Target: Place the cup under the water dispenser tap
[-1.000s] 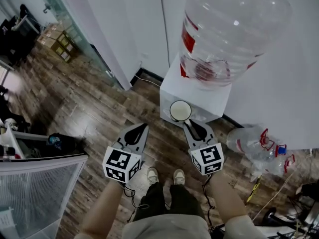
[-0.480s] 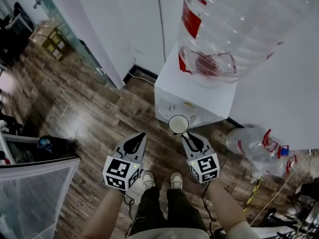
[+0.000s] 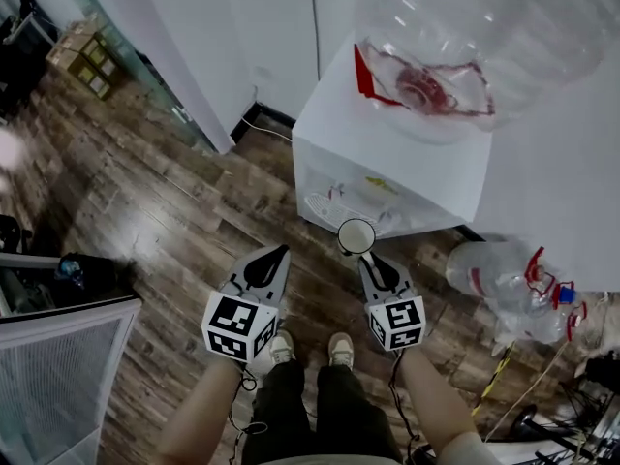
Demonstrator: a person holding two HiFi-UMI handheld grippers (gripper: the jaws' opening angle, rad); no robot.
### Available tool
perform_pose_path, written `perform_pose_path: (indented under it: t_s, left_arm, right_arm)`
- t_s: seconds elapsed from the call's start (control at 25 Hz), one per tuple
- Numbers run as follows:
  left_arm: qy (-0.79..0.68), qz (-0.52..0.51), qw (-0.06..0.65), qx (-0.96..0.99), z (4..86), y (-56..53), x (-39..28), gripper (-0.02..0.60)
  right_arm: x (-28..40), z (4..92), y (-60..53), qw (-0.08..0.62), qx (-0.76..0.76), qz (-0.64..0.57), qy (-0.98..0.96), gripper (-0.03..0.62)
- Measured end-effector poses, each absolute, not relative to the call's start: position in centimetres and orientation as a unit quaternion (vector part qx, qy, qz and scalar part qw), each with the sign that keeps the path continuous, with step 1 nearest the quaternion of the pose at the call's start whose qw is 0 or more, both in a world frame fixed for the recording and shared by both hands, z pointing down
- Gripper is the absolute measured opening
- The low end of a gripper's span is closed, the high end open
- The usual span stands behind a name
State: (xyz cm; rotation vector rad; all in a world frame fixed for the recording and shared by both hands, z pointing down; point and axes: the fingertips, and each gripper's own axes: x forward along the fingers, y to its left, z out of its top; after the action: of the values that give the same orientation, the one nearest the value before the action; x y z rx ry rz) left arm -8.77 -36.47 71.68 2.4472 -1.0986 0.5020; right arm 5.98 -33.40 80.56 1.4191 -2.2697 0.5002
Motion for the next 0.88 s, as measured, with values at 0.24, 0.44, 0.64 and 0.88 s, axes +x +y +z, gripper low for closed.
perform_pose_path:
  t_s: [0.24,0.44,0.64,0.88]
  left_arm:
    - [-0.387,0.181,0.207,0.880,75.8,-37.3,-7.4,0.006]
    - [-0.382,0.178,0.217,0.880,78.0,-37.6,-6.6,0.006]
    - [-0.374,0.176,0.217,0.884,80.0,-38.2,-5.4,0.006]
    - [-0.360,0.192,0.206,0.890,81.5,-38.2,-4.7,0.006]
  right_arm:
    - [7.6,84.2,-35.3,0.207,0.551,0.145,-0.796,0.072]
    - [8.1,86.3,-36.4,0.196,0.568,0.141,-0.787,0.072]
    - [9.4,87.9,-37.2,0.176,0.597,0.129,-0.772,0.072]
    - [9.3,89.1,-37.3,0.158,0.611,0.085,-0.771,0.072]
